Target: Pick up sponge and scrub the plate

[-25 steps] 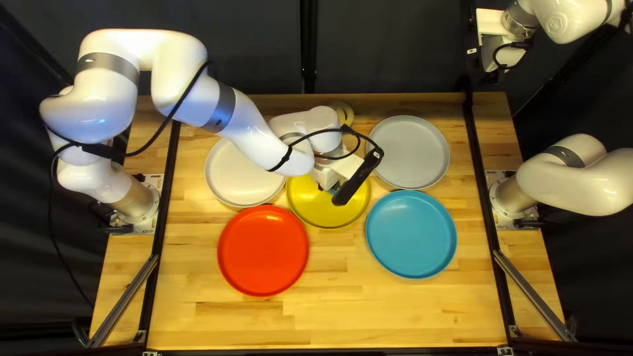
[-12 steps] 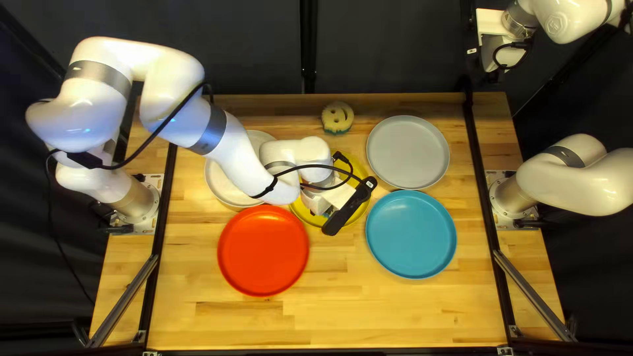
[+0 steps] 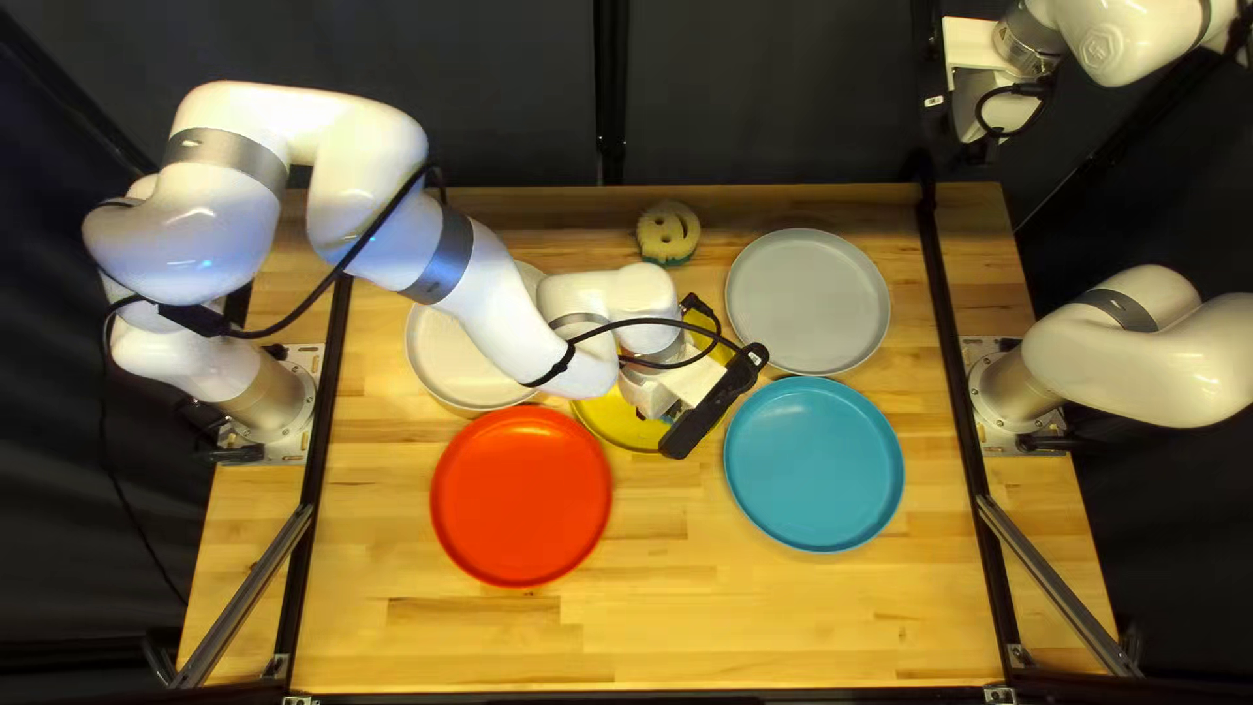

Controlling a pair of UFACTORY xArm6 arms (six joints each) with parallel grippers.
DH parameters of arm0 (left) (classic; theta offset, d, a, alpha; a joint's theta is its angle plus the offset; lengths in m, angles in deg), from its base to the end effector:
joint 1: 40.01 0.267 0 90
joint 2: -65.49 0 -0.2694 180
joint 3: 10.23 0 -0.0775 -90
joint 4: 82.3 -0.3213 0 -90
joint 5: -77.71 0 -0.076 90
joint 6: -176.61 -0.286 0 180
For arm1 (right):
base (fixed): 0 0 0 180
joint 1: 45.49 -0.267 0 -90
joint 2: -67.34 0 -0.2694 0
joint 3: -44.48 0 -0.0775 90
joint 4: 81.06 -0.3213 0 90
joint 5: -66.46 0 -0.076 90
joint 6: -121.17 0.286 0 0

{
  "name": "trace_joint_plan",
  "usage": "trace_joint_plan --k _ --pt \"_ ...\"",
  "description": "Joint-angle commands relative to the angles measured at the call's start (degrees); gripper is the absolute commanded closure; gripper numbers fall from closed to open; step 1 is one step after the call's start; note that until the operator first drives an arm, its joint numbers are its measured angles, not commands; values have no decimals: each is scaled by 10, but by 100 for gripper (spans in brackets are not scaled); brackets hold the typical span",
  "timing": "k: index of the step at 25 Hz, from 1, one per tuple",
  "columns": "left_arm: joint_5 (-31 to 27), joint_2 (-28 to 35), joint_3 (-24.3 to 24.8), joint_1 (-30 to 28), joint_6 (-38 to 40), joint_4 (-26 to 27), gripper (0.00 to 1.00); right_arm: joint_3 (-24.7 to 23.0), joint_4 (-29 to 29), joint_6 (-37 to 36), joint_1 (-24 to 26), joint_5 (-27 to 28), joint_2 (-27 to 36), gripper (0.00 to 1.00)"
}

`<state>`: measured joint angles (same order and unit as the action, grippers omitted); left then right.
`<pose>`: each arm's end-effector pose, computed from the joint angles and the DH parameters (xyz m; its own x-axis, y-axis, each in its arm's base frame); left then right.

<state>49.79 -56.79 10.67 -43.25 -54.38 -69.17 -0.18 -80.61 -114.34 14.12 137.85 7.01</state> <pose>0.5175 -0.0445 0.0142 0.7147 -0.6718 0.1945 -0.6813 -0.7316 -0.0238 0.1455 -0.2520 0.2122 0.9972 -0.0684 0.0295 -0.0700 -0.9960 0.0563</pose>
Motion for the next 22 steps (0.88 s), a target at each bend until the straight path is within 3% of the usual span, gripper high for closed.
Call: trace_joint_plan --k 1,6,16,19,22 --pt "2 32 37 -10 26 -10 100 0 0 0 0 0 0 0" --pt "0 51 60 -21 49 -18 100 0 0 0 0 0 0 0" --pt "-28 -37 -72 -5 22 -25 100 0 0 0 0 0 0 0" --pt "-29 -49 -88 -3 13 -23 100 0 0 0 0 0 0 0" --pt "-22 -34 -65 -5 10 -20 100 0 0 0 0 0 0 0"
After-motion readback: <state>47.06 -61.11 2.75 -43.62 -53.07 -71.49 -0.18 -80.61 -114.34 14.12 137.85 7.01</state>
